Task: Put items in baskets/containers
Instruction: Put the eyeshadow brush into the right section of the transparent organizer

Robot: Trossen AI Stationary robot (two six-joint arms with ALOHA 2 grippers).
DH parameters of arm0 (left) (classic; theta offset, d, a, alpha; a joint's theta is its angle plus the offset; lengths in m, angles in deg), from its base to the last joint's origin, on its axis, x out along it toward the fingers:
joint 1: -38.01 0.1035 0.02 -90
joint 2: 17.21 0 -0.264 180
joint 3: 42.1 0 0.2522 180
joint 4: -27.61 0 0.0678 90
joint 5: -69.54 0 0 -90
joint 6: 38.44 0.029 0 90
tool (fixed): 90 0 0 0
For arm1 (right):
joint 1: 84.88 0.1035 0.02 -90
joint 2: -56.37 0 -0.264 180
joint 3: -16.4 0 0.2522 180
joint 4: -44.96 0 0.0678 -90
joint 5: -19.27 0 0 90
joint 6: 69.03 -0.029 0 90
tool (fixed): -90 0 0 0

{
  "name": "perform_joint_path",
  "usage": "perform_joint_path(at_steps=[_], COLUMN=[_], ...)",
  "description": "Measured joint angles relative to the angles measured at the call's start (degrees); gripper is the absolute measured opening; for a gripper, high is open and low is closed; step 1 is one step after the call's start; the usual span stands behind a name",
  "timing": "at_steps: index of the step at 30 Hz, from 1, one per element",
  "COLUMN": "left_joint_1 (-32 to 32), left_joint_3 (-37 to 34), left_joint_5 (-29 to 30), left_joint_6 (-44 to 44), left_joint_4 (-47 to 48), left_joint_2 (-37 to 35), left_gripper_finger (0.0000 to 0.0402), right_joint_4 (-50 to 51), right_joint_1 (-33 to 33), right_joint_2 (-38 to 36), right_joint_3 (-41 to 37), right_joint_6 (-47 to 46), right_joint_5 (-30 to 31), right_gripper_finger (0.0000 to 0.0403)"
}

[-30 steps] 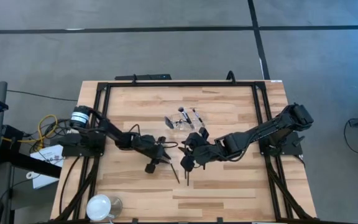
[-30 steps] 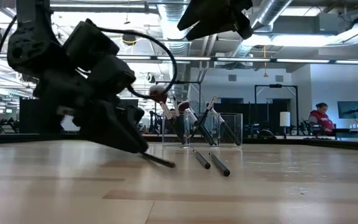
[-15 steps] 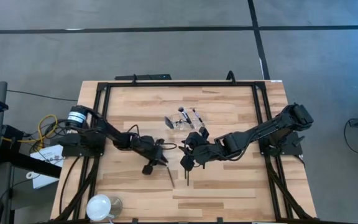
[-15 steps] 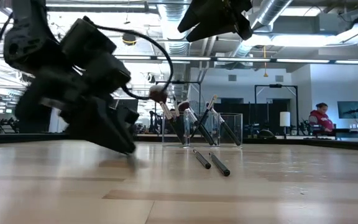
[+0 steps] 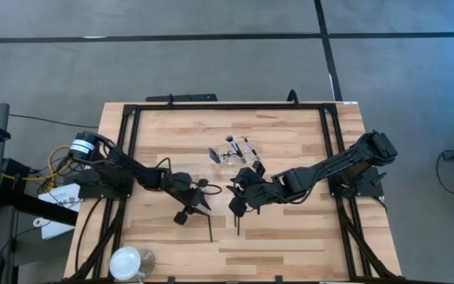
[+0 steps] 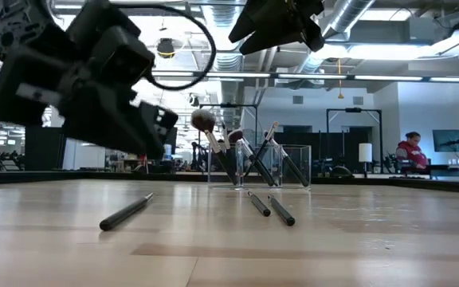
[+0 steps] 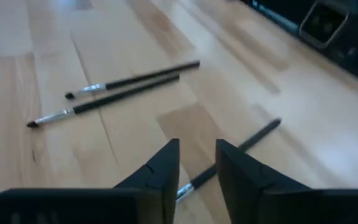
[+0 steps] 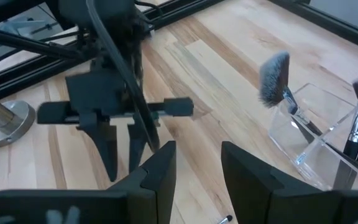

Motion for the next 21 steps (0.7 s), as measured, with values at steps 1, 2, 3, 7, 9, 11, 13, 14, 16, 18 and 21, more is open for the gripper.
perform_joint_path(at_steps=[1, 2, 3, 7, 9, 11, 13, 14, 16, 18, 21], left_joint_1=[0.00, 0.06, 0.23, 1.36, 2.05, 2.60, 3.08, 3.21, 3.15, 3.10, 3.04], left_joint_3=[0.02, 0.02, 0.09, 0.18, 0.28, 0.28, 0.31, 0.34, 0.29, 0.35, 0.35], left_joint_5=[0.00, -0.02, 0.09, 0.11, -0.76, -1.65, -2.61, -3.09, -2.70, -2.25, -1.71], left_joint_6=[1.18, 2.48, 3.85, 8.77, 8.81, 8.59, 8.43, 8.11, 7.18, 6.70, 6.49], left_joint_4=[-0.22, -0.35, -0.48, -0.53, -1.28, -1.95, -2.37, -2.67, -2.72, -2.27, -2.19], left_joint_2=[0.85, 1.75, 2.80, 6.88, 8.40, 9.97, 11.10, 11.55, 11.81, 11.83, 11.66], left_gripper_finger=[0.0111, 0.0120, 0.0130, 0.0159, 0.0167, 0.0171, 0.0169, 0.0163, 0.0144, 0.0115, 0.0062], right_joint_4=[-0.02, -0.02, -0.02, -0.85, -1.11, -1.11, -1.10, -1.09, -1.01, -0.90, -0.89], right_joint_1=[-0.01, -0.01, 0.01, 0.00, 0.00, 0.01, -0.01, -0.01, 0.01, 0.01, 0.00], right_joint_2=[0.00, 0.00, 0.00, 0.00, 0.00, 0.00, 0.00, 0.00, 0.00, 0.00, 0.00], right_joint_3=[0.00, 0.00, 0.00, 0.00, 0.00, 0.00, 0.00, 0.00, 0.00, 0.00, 0.00], right_joint_6=[0.01, -0.02, -0.08, -0.08, -0.08, -0.06, -0.06, -0.06, -0.04, -0.02, -0.01], right_joint_5=[0.00, 0.00, 0.00, 0.00, 0.02, 0.02, 0.02, 0.02, 0.02, 0.02, 0.02], right_gripper_finger=[0.0118, 0.0118, 0.0118, 0.0118, 0.0118, 0.0118, 0.0118, 0.0118, 0.0118, 0.0118, 0.0118])
